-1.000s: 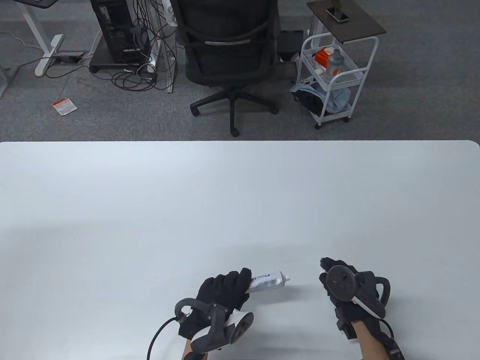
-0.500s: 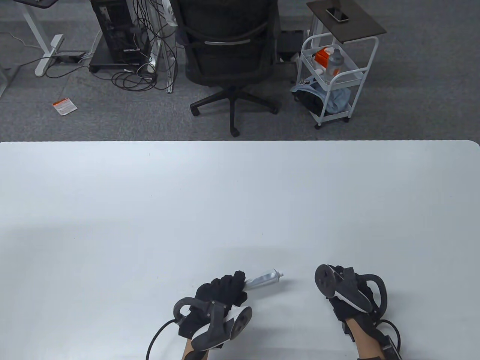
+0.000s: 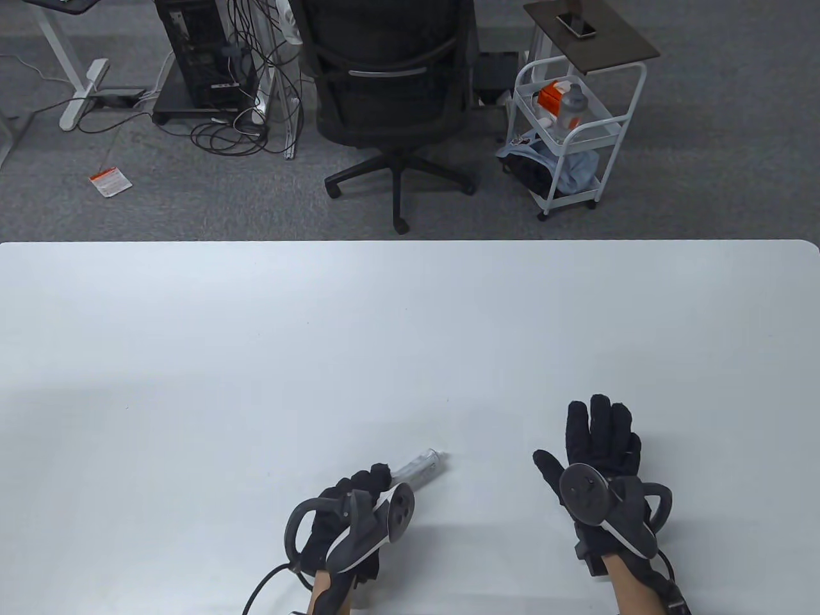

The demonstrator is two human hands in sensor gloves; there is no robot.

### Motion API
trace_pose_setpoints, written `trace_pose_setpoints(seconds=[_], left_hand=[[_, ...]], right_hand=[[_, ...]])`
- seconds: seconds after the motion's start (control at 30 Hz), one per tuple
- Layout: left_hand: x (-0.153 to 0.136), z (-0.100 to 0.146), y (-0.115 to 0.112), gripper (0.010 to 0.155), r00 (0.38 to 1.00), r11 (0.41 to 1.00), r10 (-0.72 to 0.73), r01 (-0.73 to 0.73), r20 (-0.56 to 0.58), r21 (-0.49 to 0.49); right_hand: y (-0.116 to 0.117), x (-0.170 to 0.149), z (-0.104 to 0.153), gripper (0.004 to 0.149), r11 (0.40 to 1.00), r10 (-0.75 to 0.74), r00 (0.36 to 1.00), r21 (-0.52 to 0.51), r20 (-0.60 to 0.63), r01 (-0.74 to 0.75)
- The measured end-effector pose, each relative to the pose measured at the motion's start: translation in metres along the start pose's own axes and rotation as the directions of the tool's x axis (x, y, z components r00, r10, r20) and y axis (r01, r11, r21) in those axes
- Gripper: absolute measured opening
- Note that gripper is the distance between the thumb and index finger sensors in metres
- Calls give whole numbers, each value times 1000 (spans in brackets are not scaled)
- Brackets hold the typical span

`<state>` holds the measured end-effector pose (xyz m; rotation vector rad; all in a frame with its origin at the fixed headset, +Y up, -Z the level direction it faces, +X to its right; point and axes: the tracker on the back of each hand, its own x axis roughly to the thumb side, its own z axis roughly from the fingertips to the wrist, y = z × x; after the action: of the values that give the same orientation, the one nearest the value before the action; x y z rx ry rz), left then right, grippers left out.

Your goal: Unscrew tube cap from toothpaste tube

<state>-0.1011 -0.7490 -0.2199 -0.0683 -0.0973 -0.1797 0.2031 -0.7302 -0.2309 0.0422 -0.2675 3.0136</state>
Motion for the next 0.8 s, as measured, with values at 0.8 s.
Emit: trace_pose_setpoints(seconds=[0.8], left_hand=[[-4,5,5,73,997,991,80,-80,4,106]], right_hand=[[-1,1,1,85,1000,-9,1000,10,14,9]])
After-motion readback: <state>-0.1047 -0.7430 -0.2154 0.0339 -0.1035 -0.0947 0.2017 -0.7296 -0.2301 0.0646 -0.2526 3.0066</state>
